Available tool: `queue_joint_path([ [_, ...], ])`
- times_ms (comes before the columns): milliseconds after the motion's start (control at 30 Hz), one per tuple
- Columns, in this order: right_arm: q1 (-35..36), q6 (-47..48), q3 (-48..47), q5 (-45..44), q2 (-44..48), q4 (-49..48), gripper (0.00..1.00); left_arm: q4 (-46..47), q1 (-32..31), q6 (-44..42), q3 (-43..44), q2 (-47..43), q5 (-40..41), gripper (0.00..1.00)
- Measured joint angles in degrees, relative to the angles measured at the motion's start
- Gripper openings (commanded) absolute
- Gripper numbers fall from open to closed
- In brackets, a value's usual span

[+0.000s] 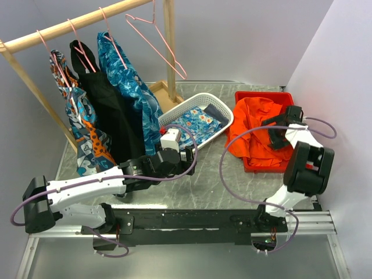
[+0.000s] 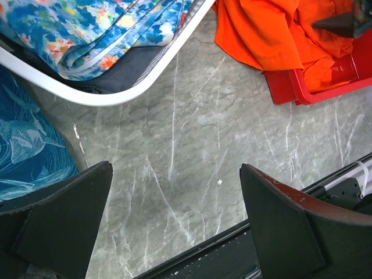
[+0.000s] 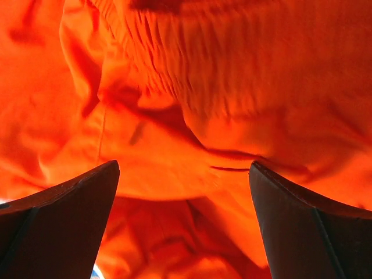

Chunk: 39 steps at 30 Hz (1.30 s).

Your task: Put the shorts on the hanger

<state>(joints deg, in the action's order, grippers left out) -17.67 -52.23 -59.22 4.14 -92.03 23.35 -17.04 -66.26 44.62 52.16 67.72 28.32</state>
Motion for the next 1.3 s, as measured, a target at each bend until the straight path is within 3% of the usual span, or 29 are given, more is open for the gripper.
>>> queue_joint_path([
  [100,0.0,-0.9,-1.7,1.5,-3.8,-1.5,0.83,0.0,0.0,0.0,0.1,0.3,0.0,0.97],
  [133,0.0,-1.0,-2.0,1.8,-4.7,-2.1,0.56,0.0,0.0,0.0,0.2,0.6,0.0,0.97],
  [167,0.0,-1.0,-2.0,2.2,-5.1,-2.5,0.39,0.0,0.0,0.0,0.3,0.8,0.0,0.97],
  [233,0.0,-0.8,-2.0,2.5,-5.2,-2.8,0.19,-0.1,0.0,0.0,0.3,1.0,0.0,0.97],
  [333,0.0,-0.3,-2.7,2.4,-5.2,-3.0,0.0,-0.2,0.0,0.0,0.4,1.2,0.1,0.97],
  [500,0.3,1.7,-4.7,2.4,-3.6,-2.7,0.0,-0.9,0.0,0.0,1.1,1.2,0.2,0.97],
  [733,4.3,6.5,-11.4,1.9,7.0,2.7,0.0,-1.9,0.0,0.1,4.6,1.6,1.5,0.97],
  [1000,17.3,13.8,-28.7,3.2,19.5,8.7,0.0,-6.2,0.0,1.4,8.7,0.9,4.0,0.97],
  [1300,33.0,18.0,-30.9,8.3,32.4,11.4,0.0,-14.3,0.0,5.7,18.8,-0.6,10.0,0.97],
])
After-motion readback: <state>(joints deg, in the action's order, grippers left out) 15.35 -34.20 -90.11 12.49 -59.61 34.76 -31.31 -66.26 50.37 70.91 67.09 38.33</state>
